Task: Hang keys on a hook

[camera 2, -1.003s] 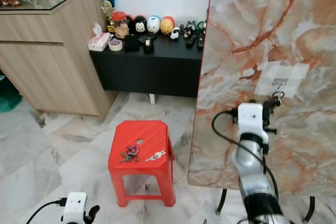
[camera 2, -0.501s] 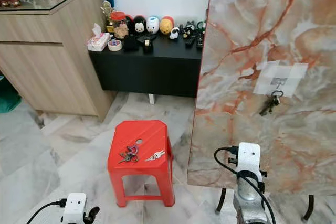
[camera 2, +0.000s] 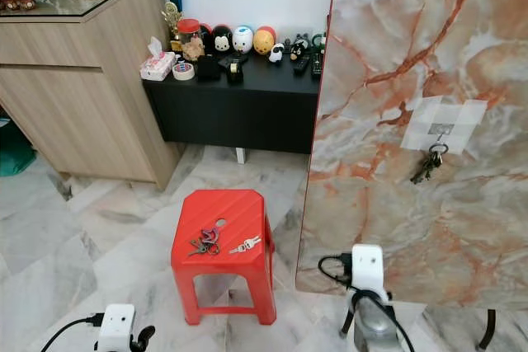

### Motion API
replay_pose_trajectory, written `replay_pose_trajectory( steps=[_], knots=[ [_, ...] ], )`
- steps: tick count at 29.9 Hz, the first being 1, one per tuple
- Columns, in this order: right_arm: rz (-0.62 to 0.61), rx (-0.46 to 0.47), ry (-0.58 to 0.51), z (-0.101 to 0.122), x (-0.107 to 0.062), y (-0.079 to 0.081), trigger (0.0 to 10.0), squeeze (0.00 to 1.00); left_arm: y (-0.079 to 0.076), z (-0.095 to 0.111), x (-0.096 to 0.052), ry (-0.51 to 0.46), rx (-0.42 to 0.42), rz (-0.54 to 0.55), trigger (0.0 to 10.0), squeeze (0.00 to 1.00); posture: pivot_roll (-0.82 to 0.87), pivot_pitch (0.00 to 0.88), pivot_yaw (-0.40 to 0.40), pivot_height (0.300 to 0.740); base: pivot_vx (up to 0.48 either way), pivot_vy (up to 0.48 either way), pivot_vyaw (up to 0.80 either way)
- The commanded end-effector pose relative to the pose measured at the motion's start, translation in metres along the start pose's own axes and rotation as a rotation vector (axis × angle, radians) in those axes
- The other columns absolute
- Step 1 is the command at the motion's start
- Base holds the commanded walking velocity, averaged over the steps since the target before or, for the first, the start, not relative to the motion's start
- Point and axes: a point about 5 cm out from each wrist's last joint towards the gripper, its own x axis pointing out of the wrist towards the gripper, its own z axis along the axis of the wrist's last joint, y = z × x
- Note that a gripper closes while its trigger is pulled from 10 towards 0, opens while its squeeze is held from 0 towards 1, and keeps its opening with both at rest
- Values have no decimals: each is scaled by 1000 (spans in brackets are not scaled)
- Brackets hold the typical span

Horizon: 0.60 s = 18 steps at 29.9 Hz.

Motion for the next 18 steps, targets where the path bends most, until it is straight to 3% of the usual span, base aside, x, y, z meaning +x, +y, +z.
replay_pose_trajectory(
  steps=[1,4,5,9,18],
  knots=[
    [32,-4,110,-25,-6,3,10000,0,5,-6,-2,32,-6,18,10000,0,-26,0,13,740,0,0,0],
    [63,-3,203,-44,-13,6,10000,0,5,-7,-2,39,-7,18,10000,0,-33,0,14,740,0,0,0],
    [73,-11,291,-62,-21,6,10000,0,5,-8,-2,47,-11,18,10000,0,-39,0,16,740,0,0,0],
    [47,-11,397,-85,-32,3,10000,0,6,-10,-3,55,-16,19,10000,0,-26,0,18,740,0,0,0],
    [33,44,373,-74,-26,-3,10000,0,8,-15,-4,90,-30,15,10000,0,-45,0,33,740,0,68,0]
  ],
)
